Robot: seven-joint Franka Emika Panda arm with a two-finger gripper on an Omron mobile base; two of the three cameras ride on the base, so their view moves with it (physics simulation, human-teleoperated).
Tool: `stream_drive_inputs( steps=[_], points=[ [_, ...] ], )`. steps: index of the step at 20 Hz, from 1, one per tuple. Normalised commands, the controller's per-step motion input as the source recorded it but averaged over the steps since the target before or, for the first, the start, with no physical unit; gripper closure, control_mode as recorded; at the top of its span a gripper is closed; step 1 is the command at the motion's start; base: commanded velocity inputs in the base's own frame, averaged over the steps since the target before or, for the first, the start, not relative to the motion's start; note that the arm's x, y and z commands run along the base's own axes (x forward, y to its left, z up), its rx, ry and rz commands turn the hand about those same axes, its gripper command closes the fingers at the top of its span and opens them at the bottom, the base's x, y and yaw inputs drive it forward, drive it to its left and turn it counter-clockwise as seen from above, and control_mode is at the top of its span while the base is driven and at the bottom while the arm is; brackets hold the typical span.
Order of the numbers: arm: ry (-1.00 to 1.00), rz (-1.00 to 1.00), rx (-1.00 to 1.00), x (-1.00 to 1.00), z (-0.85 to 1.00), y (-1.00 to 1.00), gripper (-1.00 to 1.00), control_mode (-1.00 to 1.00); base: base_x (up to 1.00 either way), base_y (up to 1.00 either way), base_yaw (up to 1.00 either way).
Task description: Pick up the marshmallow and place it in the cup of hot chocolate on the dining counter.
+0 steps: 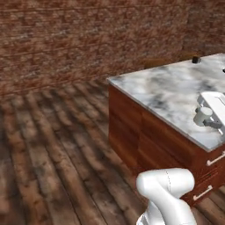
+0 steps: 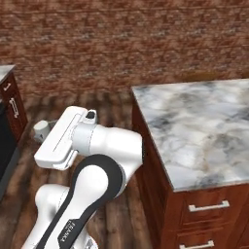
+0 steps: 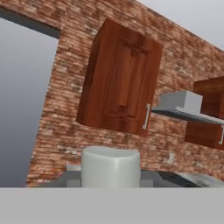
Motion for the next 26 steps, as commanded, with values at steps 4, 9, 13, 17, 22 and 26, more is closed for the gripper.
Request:
stream_drive_inputs(
  steps=[4,9,13,17,22,26],
  points=[
    [0.0,0.0,0.0,0.0,0.0,0.0,1.0,1.0,0.84,1.0,-0.3],
    [0.0,0.0,0.0,0.0,0.0,0.0,1.0,1.0,0.91,1.0,-0.34],
    [0.0,0.0,0.0,0.0,0.0,0.0,1.0,1.0,0.98,1.0,-0.37],
    [0.0,0.0,0.0,0.0,0.0,0.0,1.0,1.0,0.98,1.0,-0.38],
    [0.0,0.0,0.0,0.0,0.0,0.0,1.0,1.0,0.94,1.0,-0.39],
    [0.0,0.0,0.0,0.0,0.0,0.0,1.0,1.0,0.94,1.0,-0.39]
  ],
)
